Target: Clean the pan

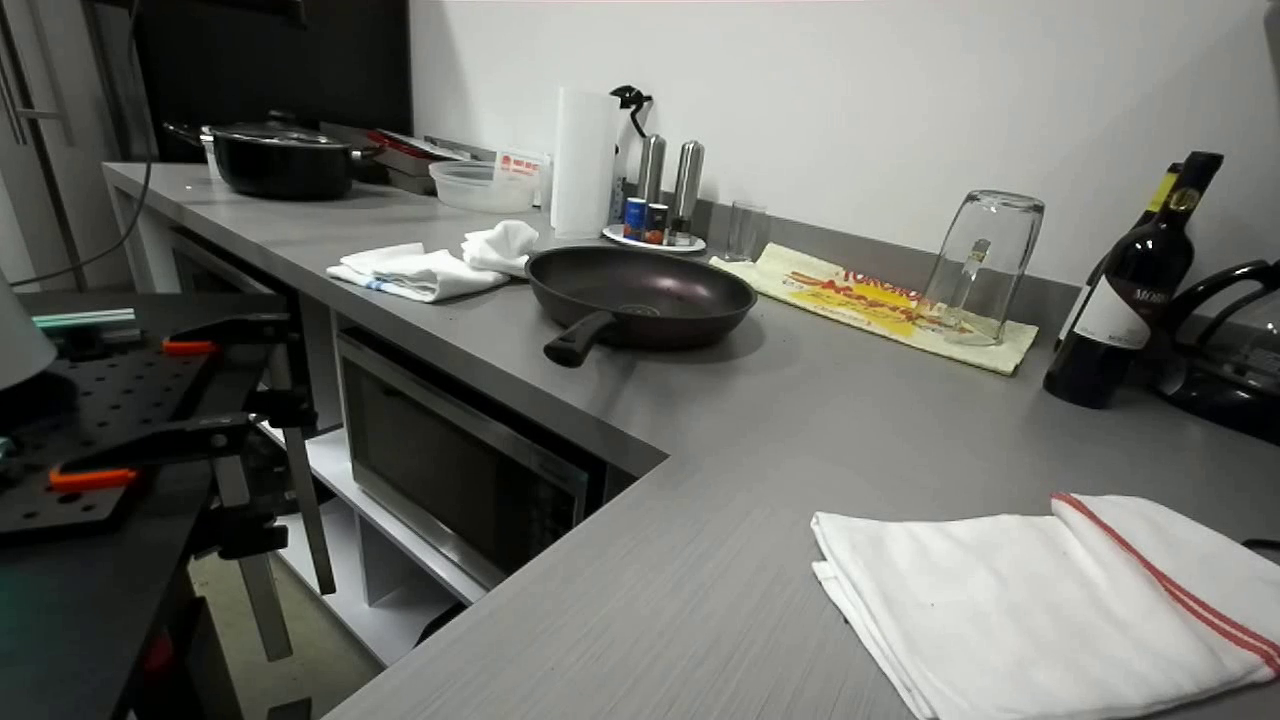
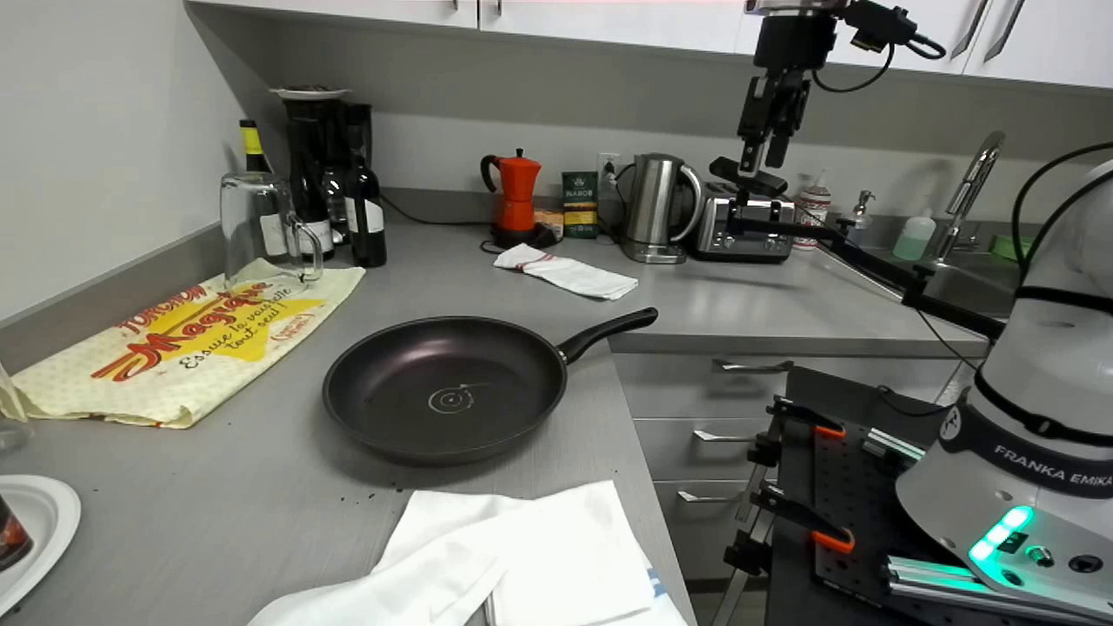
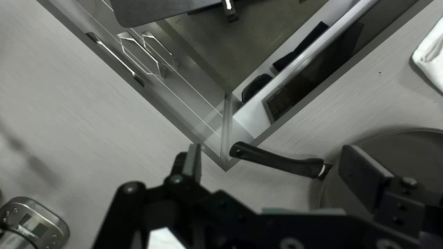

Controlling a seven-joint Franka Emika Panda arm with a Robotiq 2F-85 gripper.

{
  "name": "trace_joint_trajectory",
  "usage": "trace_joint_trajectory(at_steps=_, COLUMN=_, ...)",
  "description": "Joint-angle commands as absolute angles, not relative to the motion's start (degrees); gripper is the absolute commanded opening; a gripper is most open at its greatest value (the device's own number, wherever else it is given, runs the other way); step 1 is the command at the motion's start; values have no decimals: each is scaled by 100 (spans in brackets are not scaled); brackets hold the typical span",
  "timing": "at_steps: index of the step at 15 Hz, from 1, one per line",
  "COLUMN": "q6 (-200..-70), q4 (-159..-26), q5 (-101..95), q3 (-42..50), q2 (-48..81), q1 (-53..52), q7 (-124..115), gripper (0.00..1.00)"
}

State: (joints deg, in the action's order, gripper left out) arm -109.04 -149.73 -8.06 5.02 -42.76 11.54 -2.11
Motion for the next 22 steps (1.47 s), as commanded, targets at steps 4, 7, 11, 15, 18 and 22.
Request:
trace_joint_trajectory(at_steps=4, q6=-10921, q4=-14719, q5=-918, q3=601, q2=-4042, q1=1091, q7=-62, gripper=100)
trace_joint_trajectory(at_steps=7, q6=-10965, q4=-14324, q5=-986, q3=652, q2=-3617, q1=963, q7=287, gripper=100)
trace_joint_trajectory(at_steps=11, q6=-10955, q4=-13748, q5=-1012, q3=561, q2=-2883, q1=692, q7=710, gripper=100)
trace_joint_trajectory(at_steps=15, q6=-10842, q4=-13247, q5=-973, q3=299, q2=-2145, q1=277, q7=921, gripper=100)
trace_joint_trajectory(at_steps=18, q6=-10783, q4=-12811, q5=-1047, q3=27, q2=-1452, q1=-14, q7=1007, gripper=100)
trace_joint_trajectory(at_steps=22, q6=-10684, q4=-12141, q5=-1282, q3=-417, q2=-384, q1=-366, q7=1030, gripper=100)
